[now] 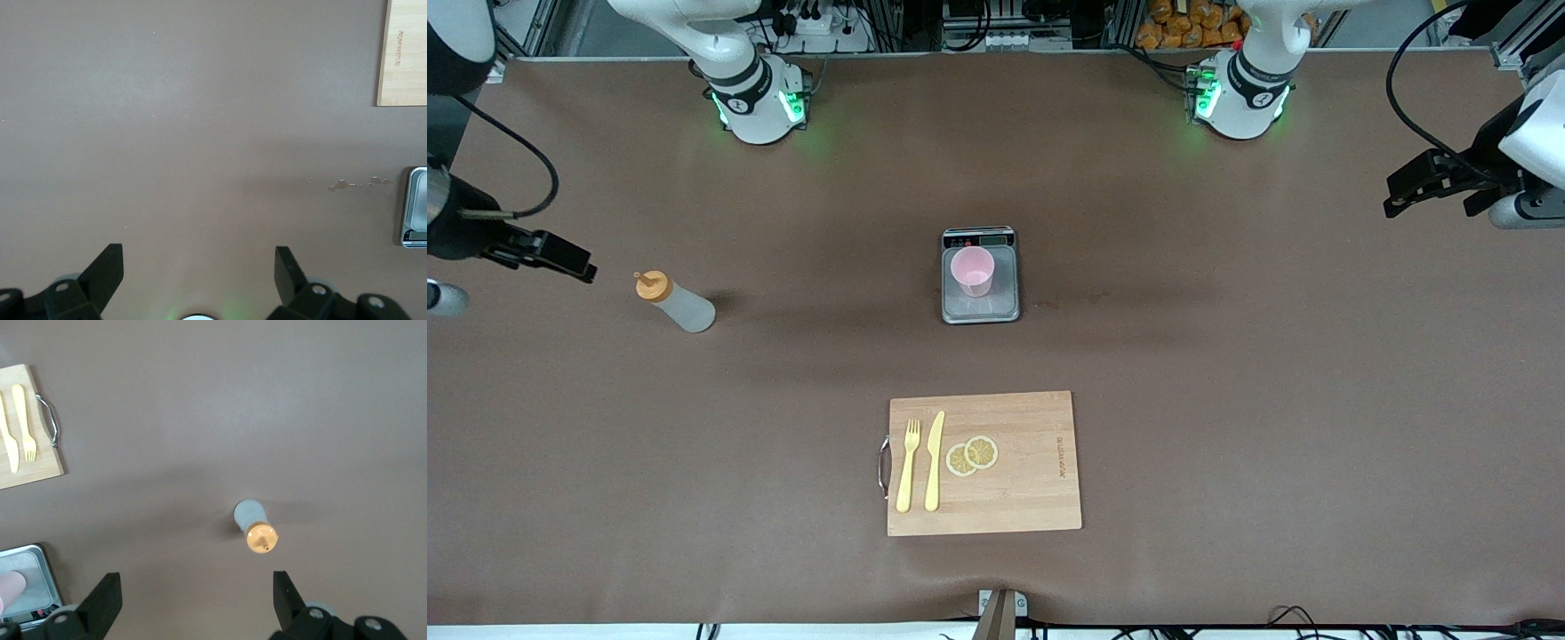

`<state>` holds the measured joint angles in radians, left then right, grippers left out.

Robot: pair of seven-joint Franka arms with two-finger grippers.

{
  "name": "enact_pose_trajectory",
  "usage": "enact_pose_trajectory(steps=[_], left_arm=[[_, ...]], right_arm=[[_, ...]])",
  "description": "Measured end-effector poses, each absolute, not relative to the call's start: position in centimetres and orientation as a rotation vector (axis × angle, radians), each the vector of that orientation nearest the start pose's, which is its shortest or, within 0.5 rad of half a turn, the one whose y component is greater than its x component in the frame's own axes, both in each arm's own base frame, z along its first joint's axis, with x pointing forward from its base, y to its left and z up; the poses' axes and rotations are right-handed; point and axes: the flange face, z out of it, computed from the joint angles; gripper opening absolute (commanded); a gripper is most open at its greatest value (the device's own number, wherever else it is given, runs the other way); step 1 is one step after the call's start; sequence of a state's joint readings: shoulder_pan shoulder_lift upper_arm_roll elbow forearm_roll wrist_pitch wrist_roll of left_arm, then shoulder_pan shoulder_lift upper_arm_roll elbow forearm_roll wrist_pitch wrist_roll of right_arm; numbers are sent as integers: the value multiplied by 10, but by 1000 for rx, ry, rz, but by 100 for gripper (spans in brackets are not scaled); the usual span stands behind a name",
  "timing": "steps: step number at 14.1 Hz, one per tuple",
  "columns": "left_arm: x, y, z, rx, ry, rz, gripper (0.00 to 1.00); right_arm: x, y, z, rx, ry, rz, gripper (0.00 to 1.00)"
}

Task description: Add sauce to pink cup with both arms

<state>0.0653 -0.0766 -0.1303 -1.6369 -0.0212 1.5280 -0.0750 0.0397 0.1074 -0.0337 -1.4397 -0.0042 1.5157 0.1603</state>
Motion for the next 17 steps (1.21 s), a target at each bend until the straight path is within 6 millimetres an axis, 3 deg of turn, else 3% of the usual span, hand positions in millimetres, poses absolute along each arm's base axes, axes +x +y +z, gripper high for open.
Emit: enact_pose_trajectory(steps=[4,12,17], left_arm=[[524,-39,628,-3149,-16,62,100],[525,-39,628,-3150,-16,58,100],[529,-38,639,-3154,-19,17,100]], right_arm=[[577,-30,631,-3142,211,-10,100],[564,-32,662,-3135,211,-154,100],[564,-30,657,-3135,204,-147,100]])
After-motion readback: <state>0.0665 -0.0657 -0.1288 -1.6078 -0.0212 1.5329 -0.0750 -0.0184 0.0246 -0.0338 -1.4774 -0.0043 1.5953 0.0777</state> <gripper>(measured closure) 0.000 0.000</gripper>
